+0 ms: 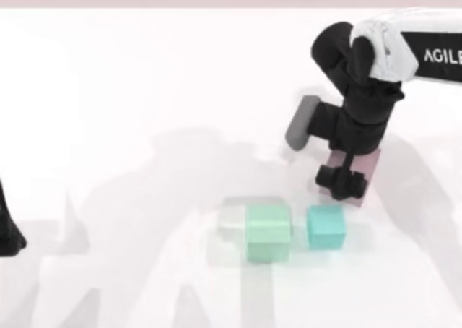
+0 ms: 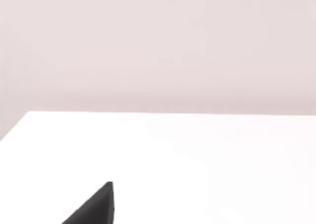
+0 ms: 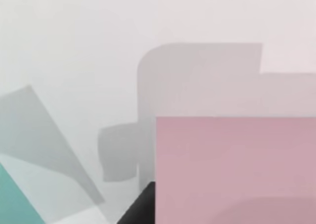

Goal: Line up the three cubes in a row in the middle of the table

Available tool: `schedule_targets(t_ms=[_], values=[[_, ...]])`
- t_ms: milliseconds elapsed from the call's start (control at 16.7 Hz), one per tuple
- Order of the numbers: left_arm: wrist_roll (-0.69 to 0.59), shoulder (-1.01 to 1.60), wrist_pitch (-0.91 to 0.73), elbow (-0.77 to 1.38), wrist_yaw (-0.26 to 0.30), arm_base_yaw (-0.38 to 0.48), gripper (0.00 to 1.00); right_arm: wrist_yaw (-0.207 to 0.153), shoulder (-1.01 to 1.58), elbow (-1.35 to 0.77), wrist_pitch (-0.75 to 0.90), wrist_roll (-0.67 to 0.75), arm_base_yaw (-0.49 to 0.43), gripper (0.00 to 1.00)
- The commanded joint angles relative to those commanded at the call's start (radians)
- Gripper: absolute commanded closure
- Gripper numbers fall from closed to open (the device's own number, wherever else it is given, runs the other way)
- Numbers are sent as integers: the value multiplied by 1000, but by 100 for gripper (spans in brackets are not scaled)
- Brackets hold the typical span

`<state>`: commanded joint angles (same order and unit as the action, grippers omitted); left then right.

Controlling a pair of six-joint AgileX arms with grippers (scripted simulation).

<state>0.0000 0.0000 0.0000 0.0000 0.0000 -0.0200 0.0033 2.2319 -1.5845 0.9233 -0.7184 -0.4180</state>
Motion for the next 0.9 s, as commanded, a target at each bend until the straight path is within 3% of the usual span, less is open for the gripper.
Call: schedule_targets(t_ms=[360, 900], values=[[0, 0, 0, 0, 0, 0, 0, -5, -18, -15, 26, 5, -2, 100], [0, 0, 0, 0, 0, 0, 0, -6, -89, -165, 249, 3, -11, 100]])
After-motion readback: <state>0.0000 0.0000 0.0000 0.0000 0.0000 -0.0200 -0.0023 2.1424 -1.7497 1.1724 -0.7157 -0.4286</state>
